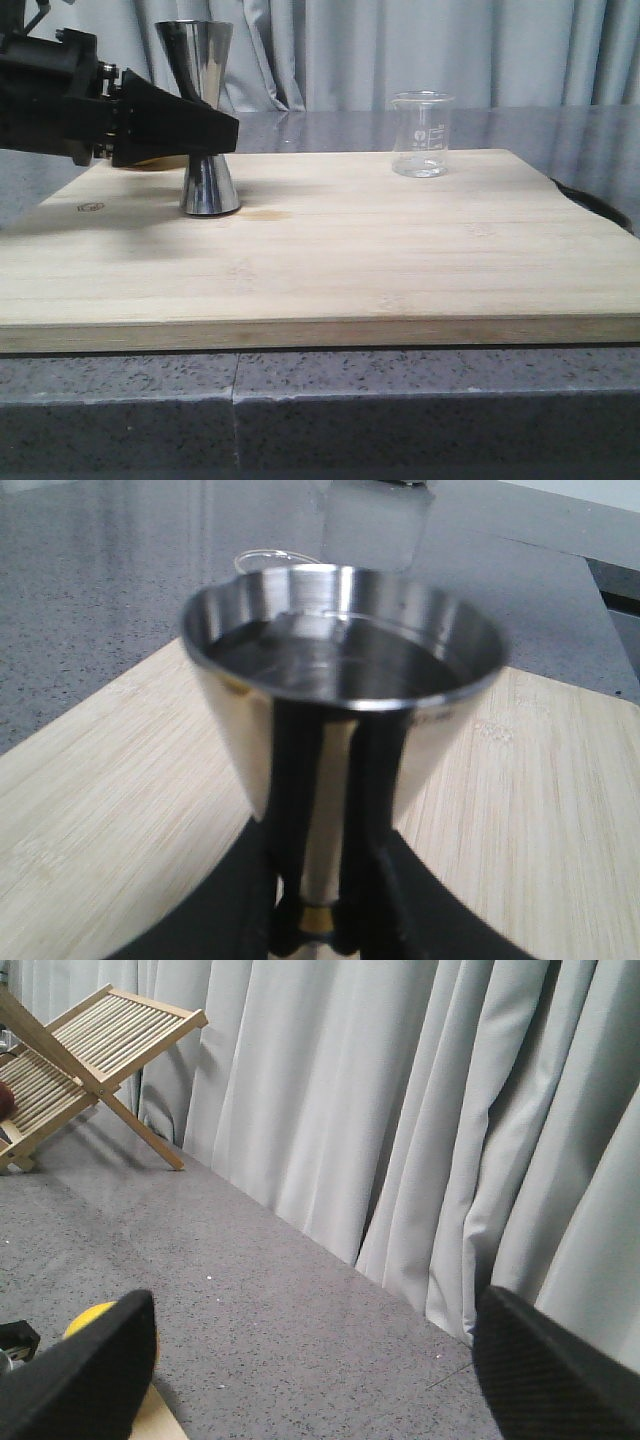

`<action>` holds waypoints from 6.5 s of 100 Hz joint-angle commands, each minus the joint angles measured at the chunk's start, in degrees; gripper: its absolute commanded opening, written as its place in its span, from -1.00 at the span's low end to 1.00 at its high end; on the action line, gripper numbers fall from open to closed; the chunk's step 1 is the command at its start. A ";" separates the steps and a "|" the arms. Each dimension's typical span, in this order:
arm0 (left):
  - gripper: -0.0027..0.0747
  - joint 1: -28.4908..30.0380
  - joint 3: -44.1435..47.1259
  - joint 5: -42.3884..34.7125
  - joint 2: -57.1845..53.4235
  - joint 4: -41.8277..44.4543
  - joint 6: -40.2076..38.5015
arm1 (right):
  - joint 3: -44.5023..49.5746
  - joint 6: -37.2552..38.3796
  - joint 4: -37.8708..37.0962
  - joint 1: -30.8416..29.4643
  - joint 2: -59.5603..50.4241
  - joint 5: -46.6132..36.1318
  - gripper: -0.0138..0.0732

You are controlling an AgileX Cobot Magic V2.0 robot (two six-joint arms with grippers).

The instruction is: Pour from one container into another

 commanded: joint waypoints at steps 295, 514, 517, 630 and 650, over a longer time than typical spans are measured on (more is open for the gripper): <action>0.12 36.62 -9.66 -31.28 -33.48 -4.68 -25.90 | -16.47 -0.43 2.34 -0.42 -8.35 52.96 0.66; -0.48 10.33 19.20 -46.84 -83.28 -4.68 -29.34 | 26.94 1.39 8.49 2.21 -67.84 59.01 -0.57; -0.56 10.33 19.70 -46.91 -84.46 -4.68 -29.34 | 26.94 1.39 8.49 2.21 -67.84 59.11 -0.68; -0.98 10.33 24.93 -52.72 -91.79 -4.57 -29.34 | 26.94 1.39 8.49 2.21 -67.84 58.98 -0.85; -0.98 10.44 24.93 -52.82 -91.79 -4.08 -29.24 | 26.94 1.39 8.49 2.21 -67.84 58.98 -0.85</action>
